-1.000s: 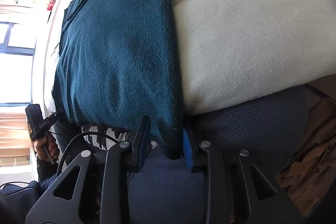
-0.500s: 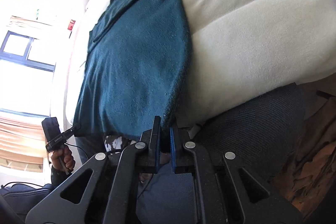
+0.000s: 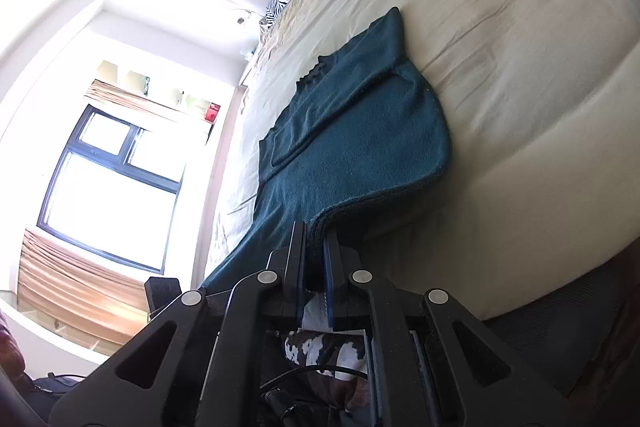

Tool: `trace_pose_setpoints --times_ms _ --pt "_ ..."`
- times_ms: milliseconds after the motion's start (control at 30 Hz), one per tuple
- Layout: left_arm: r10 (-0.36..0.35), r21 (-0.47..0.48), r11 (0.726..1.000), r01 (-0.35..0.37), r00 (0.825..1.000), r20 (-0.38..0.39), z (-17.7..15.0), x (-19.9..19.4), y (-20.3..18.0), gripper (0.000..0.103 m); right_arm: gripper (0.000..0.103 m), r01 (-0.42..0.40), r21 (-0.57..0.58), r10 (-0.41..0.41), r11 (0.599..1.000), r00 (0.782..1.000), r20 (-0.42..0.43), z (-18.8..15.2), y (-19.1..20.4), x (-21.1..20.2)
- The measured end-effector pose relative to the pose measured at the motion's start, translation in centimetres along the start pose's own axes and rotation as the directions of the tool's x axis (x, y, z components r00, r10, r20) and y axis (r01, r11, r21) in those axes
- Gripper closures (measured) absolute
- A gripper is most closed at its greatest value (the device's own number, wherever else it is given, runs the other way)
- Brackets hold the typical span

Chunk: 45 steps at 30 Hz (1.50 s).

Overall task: Fold small clothes
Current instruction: 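Grasp the hem with both tools and lift it toward the collar, then carry the hem over the collar with both tools and lay it down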

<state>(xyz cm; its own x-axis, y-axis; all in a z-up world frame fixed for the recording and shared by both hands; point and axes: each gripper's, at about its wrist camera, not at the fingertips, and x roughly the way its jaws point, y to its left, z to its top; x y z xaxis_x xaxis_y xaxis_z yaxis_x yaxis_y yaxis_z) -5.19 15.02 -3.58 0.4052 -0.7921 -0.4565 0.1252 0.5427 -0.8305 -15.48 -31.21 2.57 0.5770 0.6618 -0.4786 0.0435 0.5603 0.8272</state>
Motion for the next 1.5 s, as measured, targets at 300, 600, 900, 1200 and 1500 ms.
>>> trace_pose_setpoints --times_ms 300,600,900,1200,1500 --pt "-0.127 -0.081 0.987 0.137 0.985 0.119 3.9 -0.2 -0.1 0.096 0.097 -0.085 0.029 0.082 0.996 0.991 0.107 4.8 0.8 1.5" --pt "-0.183 -0.211 0.949 0.235 0.953 0.240 8.4 0.2 2.8 0.096 0.097 -0.118 0.096 0.097 0.988 0.974 0.203 8.9 -0.4 3.6" --pt "-0.163 -0.254 0.936 0.243 0.940 0.299 14.2 1.7 4.8 0.096 0.097 -0.066 0.111 0.036 0.992 0.967 0.252 13.5 -1.7 6.5" --pt "-0.146 -0.280 0.930 0.236 0.941 0.306 19.7 3.9 6.8 0.096 0.097 0.000 0.130 -0.032 0.991 0.969 0.245 17.8 -3.0 11.0" --pt "-0.073 -0.338 0.925 0.176 0.952 0.296 25.1 7.5 10.1 0.096 0.097 0.064 0.157 -0.097 0.985 0.973 0.211 23.1 -4.9 17.4"
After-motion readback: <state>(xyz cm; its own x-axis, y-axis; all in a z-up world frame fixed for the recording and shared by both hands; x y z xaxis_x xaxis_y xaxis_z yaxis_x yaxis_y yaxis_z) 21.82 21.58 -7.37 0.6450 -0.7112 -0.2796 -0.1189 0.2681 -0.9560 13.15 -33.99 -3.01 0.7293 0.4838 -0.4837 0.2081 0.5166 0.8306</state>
